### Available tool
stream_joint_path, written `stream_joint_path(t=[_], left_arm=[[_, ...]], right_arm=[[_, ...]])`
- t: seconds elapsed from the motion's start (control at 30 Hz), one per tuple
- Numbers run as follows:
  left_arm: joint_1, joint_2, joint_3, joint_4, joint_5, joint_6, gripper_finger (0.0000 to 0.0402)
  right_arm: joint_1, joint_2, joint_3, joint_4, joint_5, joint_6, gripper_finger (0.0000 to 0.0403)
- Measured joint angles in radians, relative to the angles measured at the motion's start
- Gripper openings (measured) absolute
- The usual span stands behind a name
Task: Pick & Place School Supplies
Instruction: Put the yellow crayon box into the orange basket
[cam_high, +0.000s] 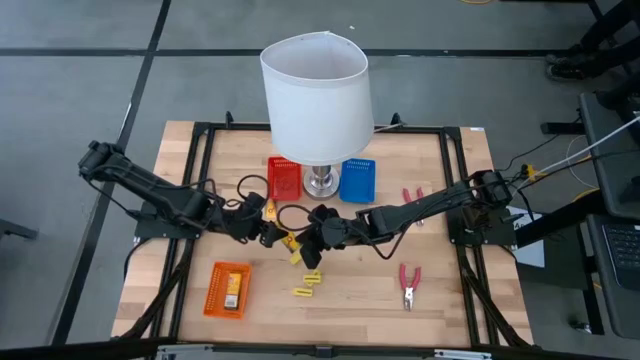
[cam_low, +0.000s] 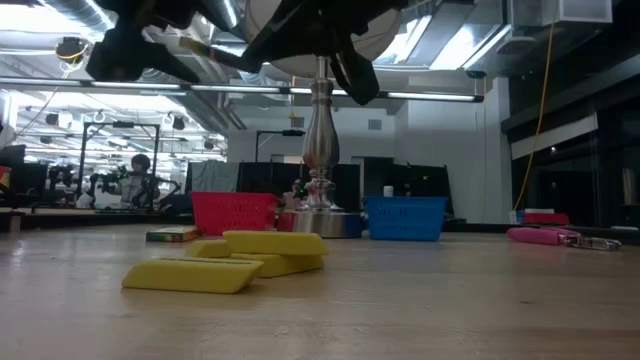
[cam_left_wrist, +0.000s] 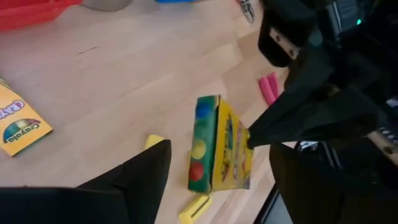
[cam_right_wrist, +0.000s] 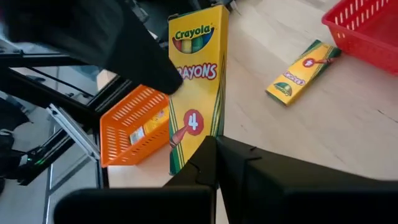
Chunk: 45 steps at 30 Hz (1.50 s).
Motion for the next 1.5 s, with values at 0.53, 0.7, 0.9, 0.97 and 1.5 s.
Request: stream_joint_path(t=[0.53, 0.7, 0.9, 0.97, 1.5], left_arm=[[0.013, 0.016, 0.001, 0.069, 0.009, 0.061, 0.0026], [0.013, 0.012, 0.0, 0.032, 0.02, 0.06, 0.0026], [0.004, 0.012, 0.0, -0.085, 0.113, 0.028, 0.0026], [-0.009, 0.012, 0.0, -0.111, 0.184, 0.023, 0.0026], [-0.329, 0.014, 0.0, -0.391, 0.439, -0.237, 0.0026]], right_arm=[[0.002, 0.0, 0.002, 0.002, 0.004, -0.041, 0.0002], [0.011, 0.0, 0.004, 0.041, 0.049, -0.044, 0.005], [0.01, 0.0, 0.004, -0.005, 0.072, 0.006, 0.0145], [0.01, 0.0, 0.004, -0.026, 0.074, 0.032, 0.0169], [0.016, 0.0, 0.004, -0.087, 0.075, 0.084, 0.0183]])
